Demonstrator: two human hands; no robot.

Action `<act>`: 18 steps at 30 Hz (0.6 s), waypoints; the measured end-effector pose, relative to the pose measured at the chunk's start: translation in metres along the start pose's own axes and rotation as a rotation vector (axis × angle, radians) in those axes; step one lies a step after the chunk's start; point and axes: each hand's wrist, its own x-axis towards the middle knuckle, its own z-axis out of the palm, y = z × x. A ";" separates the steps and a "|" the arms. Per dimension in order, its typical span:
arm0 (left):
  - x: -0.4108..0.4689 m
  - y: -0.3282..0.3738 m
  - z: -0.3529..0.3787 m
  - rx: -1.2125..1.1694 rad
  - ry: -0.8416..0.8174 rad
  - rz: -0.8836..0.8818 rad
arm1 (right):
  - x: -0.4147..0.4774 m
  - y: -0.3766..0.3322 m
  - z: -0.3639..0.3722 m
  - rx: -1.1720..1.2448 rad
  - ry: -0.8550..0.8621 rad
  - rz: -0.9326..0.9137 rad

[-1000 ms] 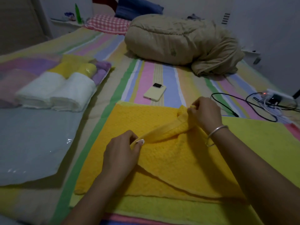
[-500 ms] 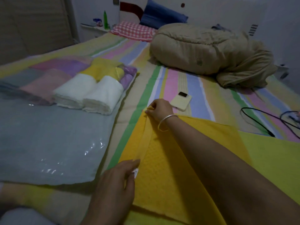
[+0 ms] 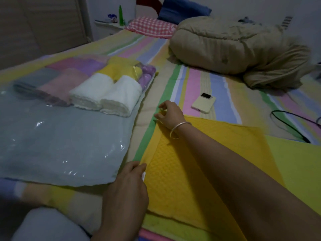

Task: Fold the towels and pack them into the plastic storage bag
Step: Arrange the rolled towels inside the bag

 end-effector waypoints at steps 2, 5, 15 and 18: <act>-0.003 0.008 -0.003 0.228 -0.047 -0.018 | -0.021 0.004 -0.009 0.092 -0.006 -0.071; -0.005 0.015 0.010 0.390 0.000 0.107 | -0.067 0.025 -0.036 -0.100 -0.086 -0.179; -0.034 0.100 0.099 0.331 -0.201 0.511 | -0.171 0.185 -0.160 -0.501 -0.222 0.369; -0.043 0.111 0.103 0.399 -0.235 0.475 | -0.173 0.213 -0.177 -0.371 -0.130 0.392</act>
